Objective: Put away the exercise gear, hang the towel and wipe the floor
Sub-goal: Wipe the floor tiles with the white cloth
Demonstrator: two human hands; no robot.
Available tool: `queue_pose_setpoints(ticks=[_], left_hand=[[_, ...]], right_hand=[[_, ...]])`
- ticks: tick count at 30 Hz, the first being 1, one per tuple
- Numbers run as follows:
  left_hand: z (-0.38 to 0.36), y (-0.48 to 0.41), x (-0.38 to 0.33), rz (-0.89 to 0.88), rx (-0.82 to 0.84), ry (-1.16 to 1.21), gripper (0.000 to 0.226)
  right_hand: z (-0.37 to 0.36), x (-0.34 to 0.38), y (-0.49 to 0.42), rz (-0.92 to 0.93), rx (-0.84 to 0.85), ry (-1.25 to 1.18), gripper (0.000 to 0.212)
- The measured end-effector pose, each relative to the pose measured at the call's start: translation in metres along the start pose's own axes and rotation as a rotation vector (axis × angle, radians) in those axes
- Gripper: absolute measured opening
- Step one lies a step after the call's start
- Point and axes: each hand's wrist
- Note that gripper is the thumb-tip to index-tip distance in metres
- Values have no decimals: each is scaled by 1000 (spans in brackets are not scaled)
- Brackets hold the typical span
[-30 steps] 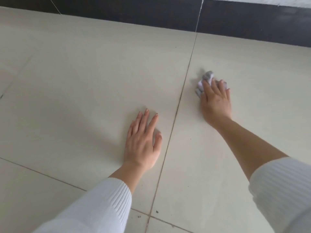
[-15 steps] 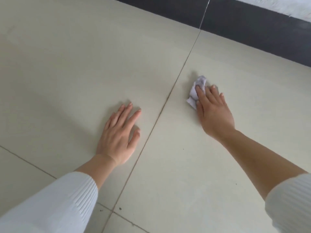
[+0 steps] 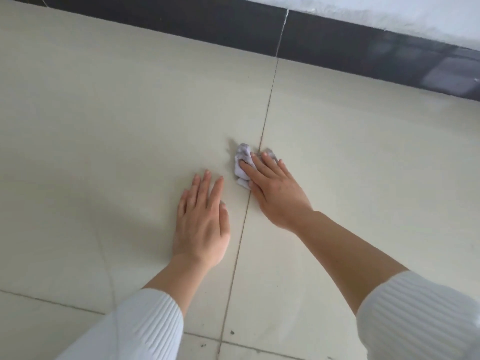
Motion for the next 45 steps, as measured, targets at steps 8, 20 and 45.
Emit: queue_pose_setpoints(ticks=[8, 20, 45], left_hand=[[22, 8, 43, -373, 255, 222, 56], [109, 61, 113, -516, 764, -222, 75], [113, 158, 177, -298, 473, -125, 74]], right_hand=[[-26, 112, 108, -253, 55, -49, 58], [-39, 264, 225, -164, 324, 225, 96], [-91, 293, 233, -12, -9, 47, 54]])
Point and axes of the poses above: each hand's wrist, its own y-axis away from the middle knuckle, its own z-axis out of the back of the hand, x = y × z, and after that the axes turned 7 degrees about y, right-handed
